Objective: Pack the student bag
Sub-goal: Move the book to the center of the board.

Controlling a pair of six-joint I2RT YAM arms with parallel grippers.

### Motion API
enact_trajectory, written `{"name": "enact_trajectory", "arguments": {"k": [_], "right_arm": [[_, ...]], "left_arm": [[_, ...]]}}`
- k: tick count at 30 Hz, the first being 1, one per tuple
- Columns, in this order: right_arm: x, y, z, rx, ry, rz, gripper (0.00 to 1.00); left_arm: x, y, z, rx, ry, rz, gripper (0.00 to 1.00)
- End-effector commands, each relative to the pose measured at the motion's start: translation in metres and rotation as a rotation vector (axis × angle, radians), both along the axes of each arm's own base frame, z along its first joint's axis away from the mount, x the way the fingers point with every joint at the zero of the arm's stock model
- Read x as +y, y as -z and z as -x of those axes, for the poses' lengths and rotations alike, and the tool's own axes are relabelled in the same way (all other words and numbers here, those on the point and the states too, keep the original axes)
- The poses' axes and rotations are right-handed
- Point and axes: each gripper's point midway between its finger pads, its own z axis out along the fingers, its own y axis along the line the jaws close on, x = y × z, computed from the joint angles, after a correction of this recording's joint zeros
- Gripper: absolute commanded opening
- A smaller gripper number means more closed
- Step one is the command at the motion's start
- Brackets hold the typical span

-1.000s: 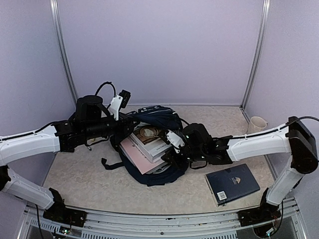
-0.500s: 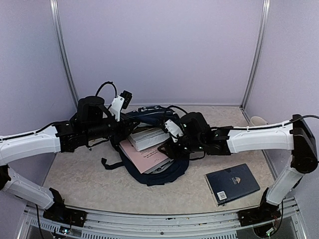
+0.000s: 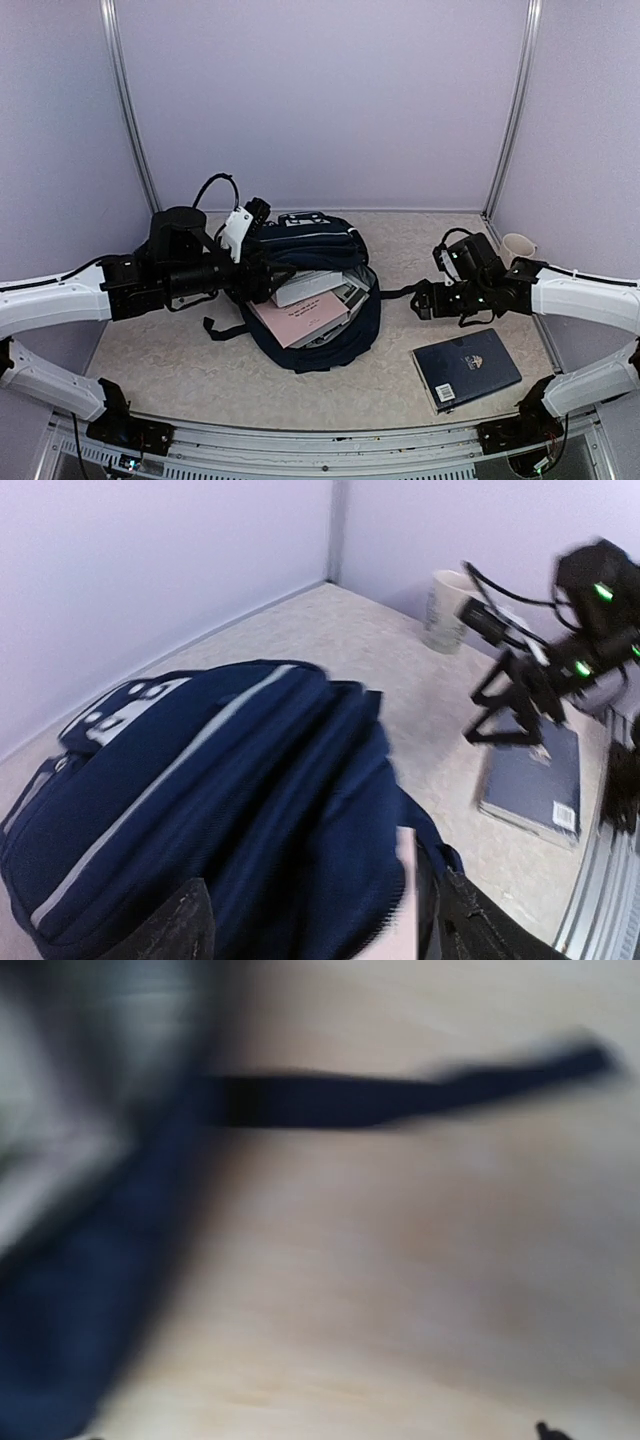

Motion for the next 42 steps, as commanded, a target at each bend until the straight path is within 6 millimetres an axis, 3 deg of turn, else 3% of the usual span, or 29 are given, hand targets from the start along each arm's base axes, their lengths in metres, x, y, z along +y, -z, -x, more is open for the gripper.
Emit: {"name": "enact_trajectory", "arguments": {"k": [1,5,7,9,13,16,20,25,30,33,35,38,42], "right_arm": [[-0.062,0.014,-0.002,0.065,0.229,0.013,0.93],[-0.116,0.034,-0.007,0.124,0.407,0.042,1.00],[-0.132,0.046,-0.006,0.169,0.453,0.031,1.00],[-0.144,0.061,-0.003,0.223,0.487,0.021,1.00],[-0.174,0.082,0.005,0.291,0.591,0.032,1.00],[-0.176,0.086,0.009,0.310,0.589,-0.032,1.00],[-0.164,0.092,0.013,0.331,0.500,-0.109,1.00],[-0.124,0.100,0.018,0.415,0.305,-0.252,0.99],[-0.059,0.070,0.003,0.362,0.097,-0.512,0.87],[-0.021,0.058,-0.008,0.345,-0.024,-0.398,0.86],[-0.006,0.051,-0.015,0.325,-0.067,-0.276,0.88],[-0.014,0.035,-0.030,0.275,-0.008,-0.151,0.91],[-0.063,0.037,-0.023,0.261,0.194,0.013,0.96]], "left_arm": [[-0.044,-0.013,0.076,-0.130,0.294,-0.083,0.80],[-0.086,-0.016,0.136,-0.179,0.491,-0.098,0.88],[-0.111,-0.013,0.149,-0.142,0.535,-0.077,0.87],[-0.141,0.006,0.159,-0.050,0.580,-0.088,0.82],[-0.199,0.083,0.174,0.161,0.624,-0.242,0.70],[-0.225,0.135,0.194,0.256,0.670,-0.355,0.66],[-0.250,0.182,0.204,0.334,0.677,-0.417,0.65],[-0.263,0.213,0.197,0.387,0.623,-0.500,0.65],[-0.258,0.210,0.175,0.419,0.555,-0.474,0.68],[-0.250,0.196,0.159,0.410,0.515,-0.422,0.69],[-0.241,0.192,0.154,0.410,0.504,-0.403,0.69],[-0.235,0.181,0.146,0.428,0.487,-0.340,0.71],[-0.227,0.181,0.118,0.477,0.374,-0.294,0.71]]}}
